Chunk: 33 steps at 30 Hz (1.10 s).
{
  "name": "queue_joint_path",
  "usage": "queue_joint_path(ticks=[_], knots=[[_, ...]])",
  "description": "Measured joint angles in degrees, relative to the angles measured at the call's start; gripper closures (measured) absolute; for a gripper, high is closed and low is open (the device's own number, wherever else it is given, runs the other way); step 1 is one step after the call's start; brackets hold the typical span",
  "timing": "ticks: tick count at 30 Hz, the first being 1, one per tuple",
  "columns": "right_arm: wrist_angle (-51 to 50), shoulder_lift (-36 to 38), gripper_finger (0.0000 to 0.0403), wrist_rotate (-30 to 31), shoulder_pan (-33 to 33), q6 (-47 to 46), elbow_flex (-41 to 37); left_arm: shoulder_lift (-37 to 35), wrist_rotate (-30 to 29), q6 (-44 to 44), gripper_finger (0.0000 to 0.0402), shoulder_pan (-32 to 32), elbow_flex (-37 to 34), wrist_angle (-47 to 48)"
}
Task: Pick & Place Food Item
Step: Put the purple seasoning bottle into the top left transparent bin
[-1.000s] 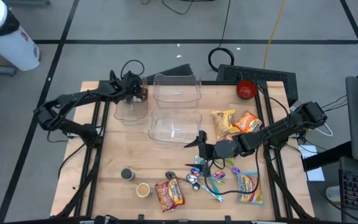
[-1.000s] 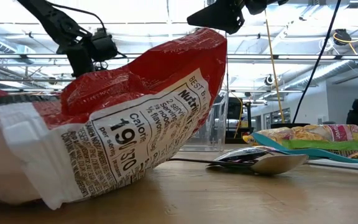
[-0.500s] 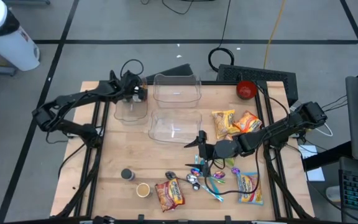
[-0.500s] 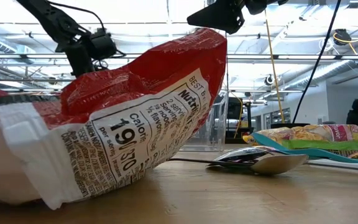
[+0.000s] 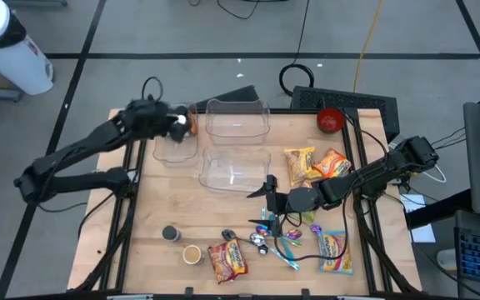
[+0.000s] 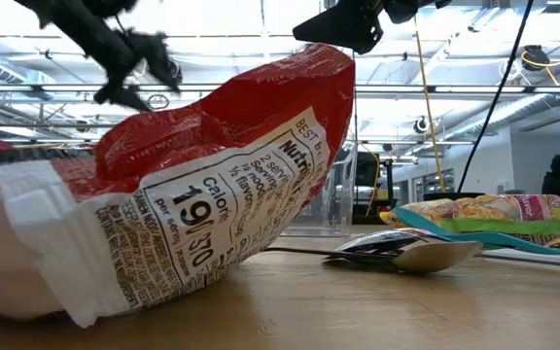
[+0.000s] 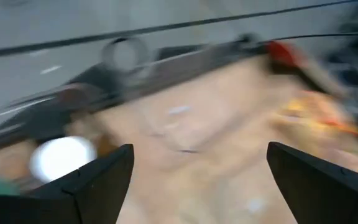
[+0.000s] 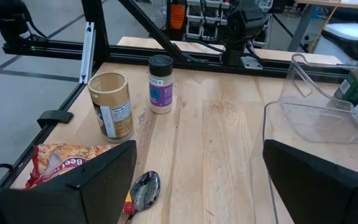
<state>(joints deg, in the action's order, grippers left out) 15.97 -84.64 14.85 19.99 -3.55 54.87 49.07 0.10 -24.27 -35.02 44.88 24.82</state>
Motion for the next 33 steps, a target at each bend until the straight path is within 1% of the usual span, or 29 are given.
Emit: queue_joint_path(ticks=[4,6,9,12,14,15,17,20,22,25,28,31,33], knots=[[0.0,0.0,0.0059,0.0,0.0,0.04,0.0,-6.92,5.45,-0.43,0.0032,8.95,0.0,-2.89],[-0.02,0.0,0.0061,0.0,0.0,0.13,0.0,-9.98,7.77,-0.85,0.003,13.92,0.0,-5.99],[-0.02,0.0,0.0061,0.0,0.0,0.14,0.0,-12.28,10.4,-0.74,0.0032,22.27,0.0,-10.6],[-0.07,0.0,0.0059,0.0,0.0,0.15,0.0,-12.38,10.56,1.37,0.004,31.7,0.56,-16.75],[-0.07,0.0,0.0058,0.0,0.0,0.15,0.0,-11.16,8.24,2.68,0.0046,37.7,2.73,-17.46],[-0.09,0.0,0.0058,0.0,0.0,0.15,0.0,-9.9,6.02,2.89,0.0049,40.5,4.52,-16.02],[-0.09,0.0,0.006,0.0,0.0,0.15,0.0,-7.02,0.68,3.41,0.0056,45.67,8.97,-8.8],[-0.09,0.0,0.0061,0.0,0.0,0.15,0.0,-0.36,-6.07,0.88,0.0065,52.18,17.3,6.94],[-0.09,0.0,0.006,0.0,0.0,0.15,0.0,5.13,-8.27,-2.44,0.0069,55.42,22.55,17.73],[-0.09,0.0,0.0058,0.0,0.0,0.15,0.0,13.36,-8.5,-8.52,0.007,59.84,28.09,28.59],[-0.07,0.0,0.0058,0.01,0.0,0.15,0.0,20.0,-6.57,-14.17,0.0069,63.18,31.82,37.25],[-0.07,0.0,0.0058,0.0,0.0,0.15,0.0,25.34,-1.27,-21.99,0.0072,65.26,32.5,45.18],[-0.09,0.0,0.0058,0.0,0.0,0.16,0.0,28.17,2.88,-26.18,0.0075,65.58,32.33,46.87]])
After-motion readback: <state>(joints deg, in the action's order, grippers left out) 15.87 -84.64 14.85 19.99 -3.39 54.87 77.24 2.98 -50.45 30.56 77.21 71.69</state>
